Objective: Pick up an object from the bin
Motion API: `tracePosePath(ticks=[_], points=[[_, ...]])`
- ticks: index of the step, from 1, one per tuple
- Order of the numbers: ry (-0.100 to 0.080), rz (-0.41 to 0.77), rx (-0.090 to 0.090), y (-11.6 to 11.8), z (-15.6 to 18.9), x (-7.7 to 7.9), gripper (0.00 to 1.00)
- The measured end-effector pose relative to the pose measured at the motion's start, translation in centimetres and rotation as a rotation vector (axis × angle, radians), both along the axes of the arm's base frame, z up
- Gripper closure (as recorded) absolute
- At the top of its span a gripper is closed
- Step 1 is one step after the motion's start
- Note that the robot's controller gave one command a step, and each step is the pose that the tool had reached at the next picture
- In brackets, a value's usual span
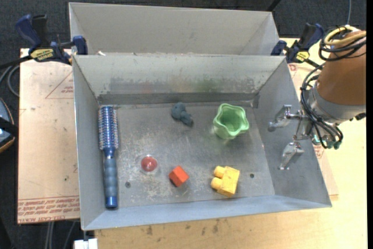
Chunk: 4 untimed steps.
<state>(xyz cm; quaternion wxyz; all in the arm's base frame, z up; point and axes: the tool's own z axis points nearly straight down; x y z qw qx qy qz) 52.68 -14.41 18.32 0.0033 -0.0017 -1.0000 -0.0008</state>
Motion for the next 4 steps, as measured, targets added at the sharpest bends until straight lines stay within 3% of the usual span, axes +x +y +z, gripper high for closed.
tracePosePath(ticks=[1,2,3,4], points=[[-0.013,-0.066,-0.002,6.8,-11.1,-0.4,0.00],[-0.031,0.126,-0.007,11.4,-10.7,-3.3,0.00],[-0.021,0.131,-0.003,11.6,-10.7,-3.5,1.00],[-0.027,0.131,-0.002,11.8,-10.8,-3.5,0.00]])
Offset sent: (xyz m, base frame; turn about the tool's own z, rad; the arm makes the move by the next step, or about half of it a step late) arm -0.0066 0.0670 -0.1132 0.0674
